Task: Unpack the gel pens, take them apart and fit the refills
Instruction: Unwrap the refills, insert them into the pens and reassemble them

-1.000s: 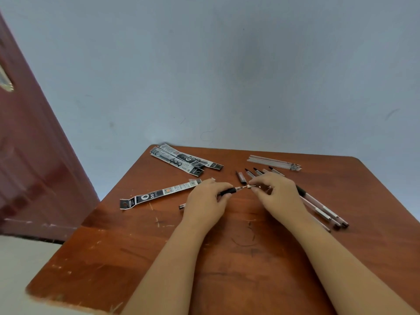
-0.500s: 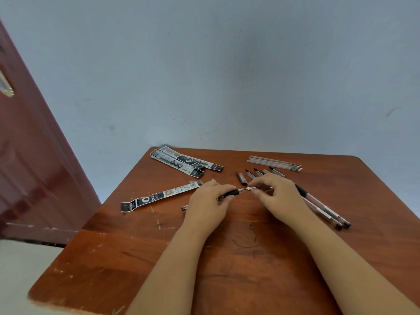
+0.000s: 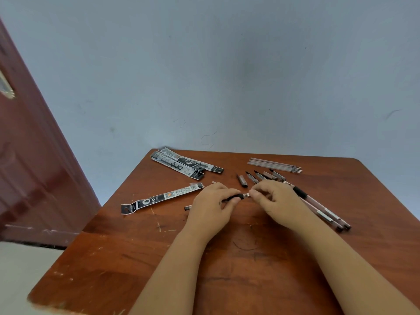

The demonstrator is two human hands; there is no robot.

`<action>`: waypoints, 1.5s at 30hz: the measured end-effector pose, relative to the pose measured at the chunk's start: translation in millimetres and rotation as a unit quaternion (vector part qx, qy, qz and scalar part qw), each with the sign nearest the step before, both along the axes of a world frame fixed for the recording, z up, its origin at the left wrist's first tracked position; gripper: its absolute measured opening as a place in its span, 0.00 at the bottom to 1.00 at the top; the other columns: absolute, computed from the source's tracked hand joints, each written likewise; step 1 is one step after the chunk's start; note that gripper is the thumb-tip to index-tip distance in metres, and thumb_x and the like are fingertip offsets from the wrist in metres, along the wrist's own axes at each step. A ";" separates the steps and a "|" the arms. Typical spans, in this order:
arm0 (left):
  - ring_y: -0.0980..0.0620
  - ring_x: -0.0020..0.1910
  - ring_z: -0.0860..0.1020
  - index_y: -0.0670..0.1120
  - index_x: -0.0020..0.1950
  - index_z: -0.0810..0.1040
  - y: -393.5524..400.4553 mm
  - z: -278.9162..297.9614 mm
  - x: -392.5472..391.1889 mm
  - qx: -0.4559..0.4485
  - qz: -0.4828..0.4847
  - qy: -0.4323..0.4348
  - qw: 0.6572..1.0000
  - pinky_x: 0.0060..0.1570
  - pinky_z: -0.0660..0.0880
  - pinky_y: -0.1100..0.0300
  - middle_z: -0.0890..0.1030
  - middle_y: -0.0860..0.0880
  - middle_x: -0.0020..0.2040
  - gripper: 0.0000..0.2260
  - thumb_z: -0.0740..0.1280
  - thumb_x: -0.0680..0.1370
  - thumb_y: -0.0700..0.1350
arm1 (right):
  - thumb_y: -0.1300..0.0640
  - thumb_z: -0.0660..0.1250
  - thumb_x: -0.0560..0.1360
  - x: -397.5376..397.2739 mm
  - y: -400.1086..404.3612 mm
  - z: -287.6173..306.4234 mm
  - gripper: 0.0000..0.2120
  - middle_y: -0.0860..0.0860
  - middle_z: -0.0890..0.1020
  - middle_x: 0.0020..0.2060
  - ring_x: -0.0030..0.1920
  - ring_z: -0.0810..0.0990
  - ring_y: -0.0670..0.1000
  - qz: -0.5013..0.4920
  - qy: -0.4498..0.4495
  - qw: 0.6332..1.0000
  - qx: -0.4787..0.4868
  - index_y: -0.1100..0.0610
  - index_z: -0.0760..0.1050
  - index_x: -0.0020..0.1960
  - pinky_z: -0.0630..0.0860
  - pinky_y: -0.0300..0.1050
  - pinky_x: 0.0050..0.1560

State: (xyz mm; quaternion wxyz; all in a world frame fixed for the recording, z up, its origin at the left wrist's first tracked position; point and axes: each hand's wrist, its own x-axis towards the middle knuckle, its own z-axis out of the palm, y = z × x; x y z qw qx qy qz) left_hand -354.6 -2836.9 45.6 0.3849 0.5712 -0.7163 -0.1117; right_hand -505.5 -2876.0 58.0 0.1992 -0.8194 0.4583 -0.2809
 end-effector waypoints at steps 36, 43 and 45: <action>0.53 0.49 0.74 0.45 0.54 0.80 -0.4 -1.3 0.0 -0.042 -0.001 0.022 0.999 0.52 0.70 0.61 0.79 0.47 0.48 0.10 0.67 0.74 0.41 | 0.58 0.62 0.74 -4.7 4.9 5.9 0.11 0.41 0.74 0.43 0.42 0.72 0.36 0.035 -0.038 0.999 0.013 0.50 0.70 0.56 0.70 0.24 0.40; 0.52 0.48 0.75 0.45 0.54 0.80 0.1 -0.7 -0.9 -0.043 -0.004 0.009 0.999 0.52 0.71 0.57 0.79 0.46 0.47 0.10 0.67 0.74 0.41 | 0.56 0.60 0.75 -2.5 3.4 4.0 0.07 0.45 0.77 0.44 0.44 0.75 0.44 0.030 0.000 0.999 0.021 0.53 0.75 0.52 0.69 0.31 0.43; 0.53 0.48 0.74 0.45 0.54 0.80 0.1 -1.2 -1.1 -0.046 -0.004 0.006 0.999 0.52 0.71 0.59 0.79 0.47 0.48 0.10 0.66 0.74 0.41 | 0.55 0.59 0.76 -3.0 3.9 4.5 0.09 0.46 0.77 0.46 0.46 0.76 0.47 0.032 0.003 0.999 0.034 0.53 0.74 0.54 0.70 0.34 0.44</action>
